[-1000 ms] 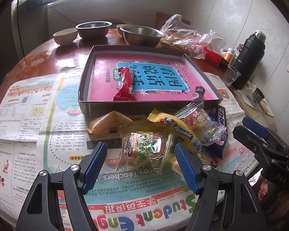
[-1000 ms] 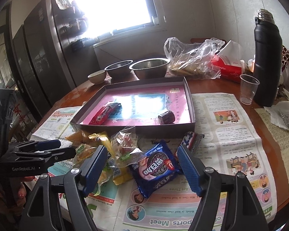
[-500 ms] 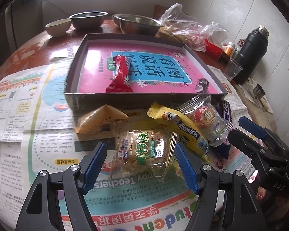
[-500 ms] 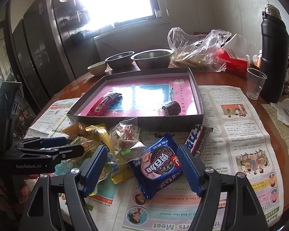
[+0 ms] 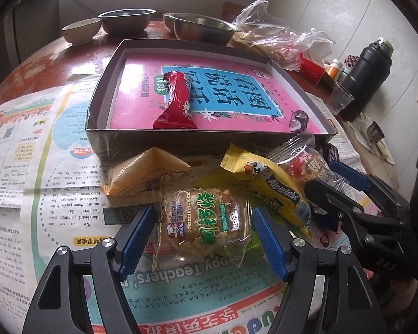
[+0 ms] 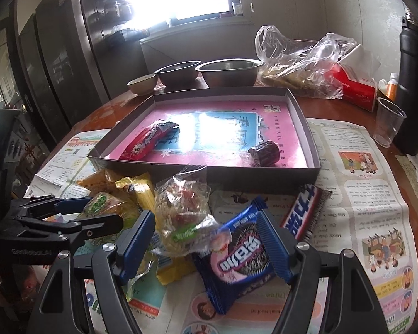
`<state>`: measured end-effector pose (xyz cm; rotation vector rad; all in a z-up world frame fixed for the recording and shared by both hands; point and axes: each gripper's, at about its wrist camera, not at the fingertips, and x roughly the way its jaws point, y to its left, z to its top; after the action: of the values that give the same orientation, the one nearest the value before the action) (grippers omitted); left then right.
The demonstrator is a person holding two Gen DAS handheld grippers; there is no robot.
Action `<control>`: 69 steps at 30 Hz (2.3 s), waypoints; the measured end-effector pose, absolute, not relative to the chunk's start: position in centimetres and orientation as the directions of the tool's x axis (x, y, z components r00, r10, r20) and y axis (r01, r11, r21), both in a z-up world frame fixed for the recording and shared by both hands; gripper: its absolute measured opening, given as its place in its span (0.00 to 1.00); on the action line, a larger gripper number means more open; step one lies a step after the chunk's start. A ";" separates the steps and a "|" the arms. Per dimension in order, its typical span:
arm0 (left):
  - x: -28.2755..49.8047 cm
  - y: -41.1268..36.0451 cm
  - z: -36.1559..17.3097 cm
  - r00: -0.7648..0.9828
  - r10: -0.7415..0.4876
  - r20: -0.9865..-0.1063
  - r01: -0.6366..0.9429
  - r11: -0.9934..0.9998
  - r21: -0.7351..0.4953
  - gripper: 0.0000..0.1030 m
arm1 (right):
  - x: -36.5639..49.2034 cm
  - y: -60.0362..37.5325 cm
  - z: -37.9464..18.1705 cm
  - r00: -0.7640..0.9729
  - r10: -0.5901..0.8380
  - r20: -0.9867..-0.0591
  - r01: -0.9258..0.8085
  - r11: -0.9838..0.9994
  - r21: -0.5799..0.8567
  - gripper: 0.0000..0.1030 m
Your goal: Organize snacks
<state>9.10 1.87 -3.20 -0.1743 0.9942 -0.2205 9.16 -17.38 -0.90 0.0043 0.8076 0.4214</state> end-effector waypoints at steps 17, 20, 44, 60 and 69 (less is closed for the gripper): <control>9.2 2.4 -3.4 0.533 -0.295 -0.793 0.106 0.953 -0.283 0.73 | 10.5 -15.2 -2.0 0.603 0.376 -0.704 -0.433 0.895 0.108 0.43; 9.1 2.1 -3.4 0.537 -0.278 -0.797 0.110 0.959 -0.260 0.73 | 10.4 -15.4 -2.0 0.607 0.382 -0.697 -0.429 0.896 0.118 0.42; 7.9 2.4 -2.9 0.565 -0.232 -0.792 0.085 0.971 -0.223 0.58 | 9.0 -17.3 -1.0 0.621 0.409 -0.669 -0.393 0.901 0.186 0.41; 6.2 3.7 0.3 0.626 -0.229 -0.745 0.074 0.969 -0.235 0.58 | 7.8 -17.8 0.1 0.635 0.427 -0.644 -0.397 0.895 0.202 0.41; 5.5 3.8 1.9 0.656 -0.231 -0.718 0.079 0.968 -0.238 0.58 | 7.3 -18.1 1.2 0.655 0.433 -0.620 -0.398 0.894 0.204 0.41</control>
<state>5.46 3.80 1.87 -0.1929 0.8379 -0.1767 7.34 -18.11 1.16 0.0520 0.7161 0.4711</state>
